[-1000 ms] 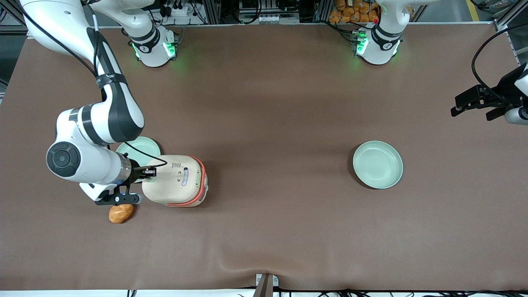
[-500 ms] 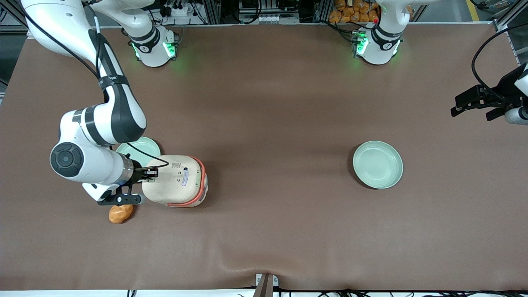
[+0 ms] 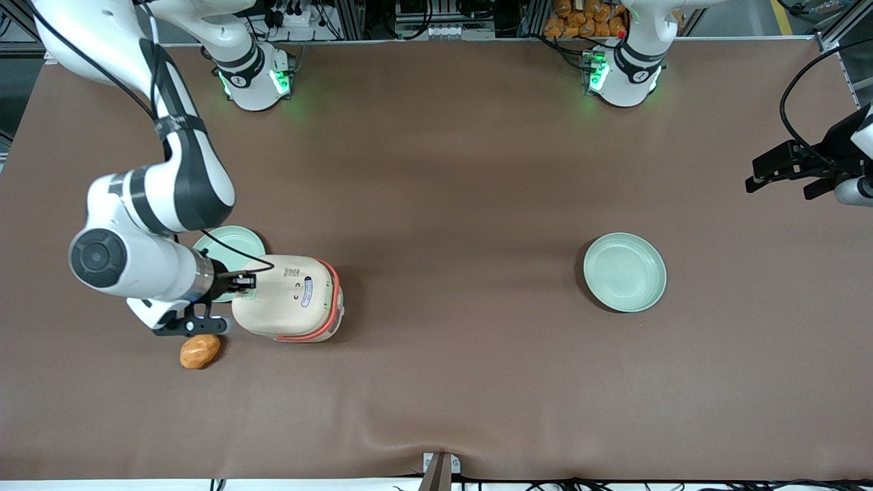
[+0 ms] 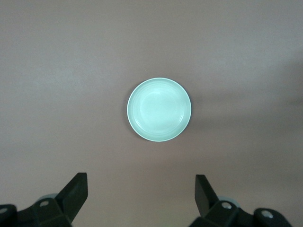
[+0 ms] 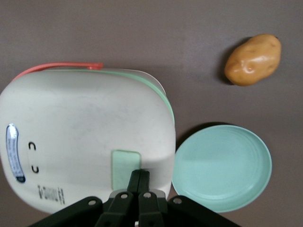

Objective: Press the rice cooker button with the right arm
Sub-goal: 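Press down on the rice cooker's lid button with the closed right gripper, then lift the right gripper away as the cooker lid springs open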

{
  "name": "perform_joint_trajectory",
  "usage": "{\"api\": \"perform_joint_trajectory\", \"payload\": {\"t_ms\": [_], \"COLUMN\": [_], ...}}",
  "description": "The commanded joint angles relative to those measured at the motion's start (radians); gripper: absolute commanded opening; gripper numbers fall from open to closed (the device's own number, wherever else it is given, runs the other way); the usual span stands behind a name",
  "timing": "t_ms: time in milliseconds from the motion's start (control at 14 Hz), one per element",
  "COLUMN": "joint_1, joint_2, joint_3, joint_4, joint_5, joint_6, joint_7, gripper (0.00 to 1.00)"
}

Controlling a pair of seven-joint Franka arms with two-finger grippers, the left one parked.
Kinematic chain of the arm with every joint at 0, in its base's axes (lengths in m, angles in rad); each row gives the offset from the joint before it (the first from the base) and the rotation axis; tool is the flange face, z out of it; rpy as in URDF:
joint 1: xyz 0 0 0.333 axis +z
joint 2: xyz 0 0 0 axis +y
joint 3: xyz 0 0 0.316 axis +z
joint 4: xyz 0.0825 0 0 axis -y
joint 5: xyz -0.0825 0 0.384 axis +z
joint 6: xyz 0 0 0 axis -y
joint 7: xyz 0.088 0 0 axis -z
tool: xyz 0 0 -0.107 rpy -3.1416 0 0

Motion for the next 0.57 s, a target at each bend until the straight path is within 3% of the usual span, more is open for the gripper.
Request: {"api": "perform_joint_trajectory", "payload": {"t_ms": [0,71,143,214,500], "joint_1": [-0.011,-0.028,-0.045,-0.07,-0.175], "joint_2": [-0.093,-0.114,-0.131,-0.142,-0.188], "joint_3": [-0.002,-0.003,-0.003,-0.001,-0.003], "joint_4": [-0.019,-0.019,-0.019,-0.019,-0.024], "joint_5": [0.011,0.011,0.011,0.011,0.01], "joint_6": [-0.077,-0.1,-0.108,-0.11,-0.177], "joint_7": [0.011,0.0,-0.006,-0.015,-0.152], "gripper": [0.0,0.27,0.87,1.0,1.0]}}
